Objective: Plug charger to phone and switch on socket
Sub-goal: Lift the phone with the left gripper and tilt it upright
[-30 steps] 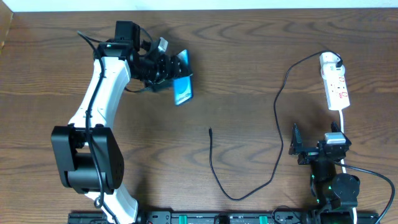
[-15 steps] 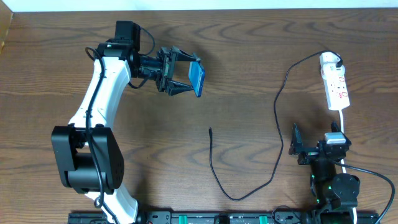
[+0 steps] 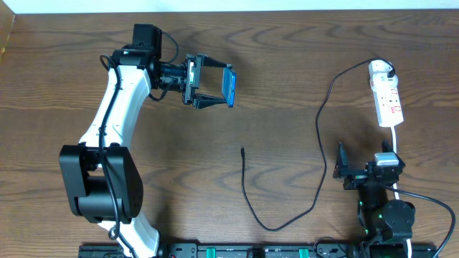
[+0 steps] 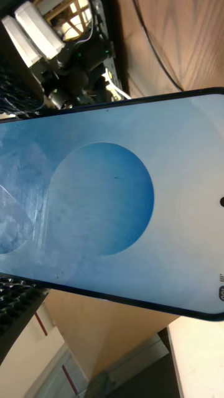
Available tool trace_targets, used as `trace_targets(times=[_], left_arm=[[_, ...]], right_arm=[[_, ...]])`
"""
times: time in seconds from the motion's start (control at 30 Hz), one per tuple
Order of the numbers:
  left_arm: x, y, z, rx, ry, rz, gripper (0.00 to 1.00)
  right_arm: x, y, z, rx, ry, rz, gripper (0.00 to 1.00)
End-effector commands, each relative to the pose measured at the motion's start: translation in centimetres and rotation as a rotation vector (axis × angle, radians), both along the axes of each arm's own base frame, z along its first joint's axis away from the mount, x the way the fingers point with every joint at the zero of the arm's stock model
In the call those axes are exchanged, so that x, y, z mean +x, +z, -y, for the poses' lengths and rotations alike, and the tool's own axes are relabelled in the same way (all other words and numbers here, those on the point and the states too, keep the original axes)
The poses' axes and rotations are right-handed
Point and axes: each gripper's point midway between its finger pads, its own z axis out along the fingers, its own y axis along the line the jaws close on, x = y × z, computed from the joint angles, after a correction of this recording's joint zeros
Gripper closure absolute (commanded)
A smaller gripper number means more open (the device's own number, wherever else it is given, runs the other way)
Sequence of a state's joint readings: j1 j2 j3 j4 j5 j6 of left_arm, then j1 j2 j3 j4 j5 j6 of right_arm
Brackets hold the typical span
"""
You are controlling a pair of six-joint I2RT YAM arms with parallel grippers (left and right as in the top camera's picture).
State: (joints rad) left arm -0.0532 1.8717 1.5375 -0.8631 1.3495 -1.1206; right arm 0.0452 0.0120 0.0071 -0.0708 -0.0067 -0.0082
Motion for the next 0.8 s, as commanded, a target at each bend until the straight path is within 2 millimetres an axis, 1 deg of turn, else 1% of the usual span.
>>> trace_targets(times=[0.0, 0.2, 0.77], left_arm=[[-0.45, 2.52, 0.16, -0.058, -0.005, 0.001, 0.93], [-0.45, 2.53, 0.16, -0.06, 0.015, -0.085, 0.93], [-0.43, 2.52, 0.13, -0.06, 0.016, -0.084, 0.93]], right_arm=[[-0.03, -0.07, -0.14, 0.007, 0.004, -0.001, 0.01], [-0.03, -0.07, -0.14, 0.007, 0.004, -0.001, 0.01], [-0.03, -0.07, -0.14, 0.007, 0.004, -0.001, 0.01]])
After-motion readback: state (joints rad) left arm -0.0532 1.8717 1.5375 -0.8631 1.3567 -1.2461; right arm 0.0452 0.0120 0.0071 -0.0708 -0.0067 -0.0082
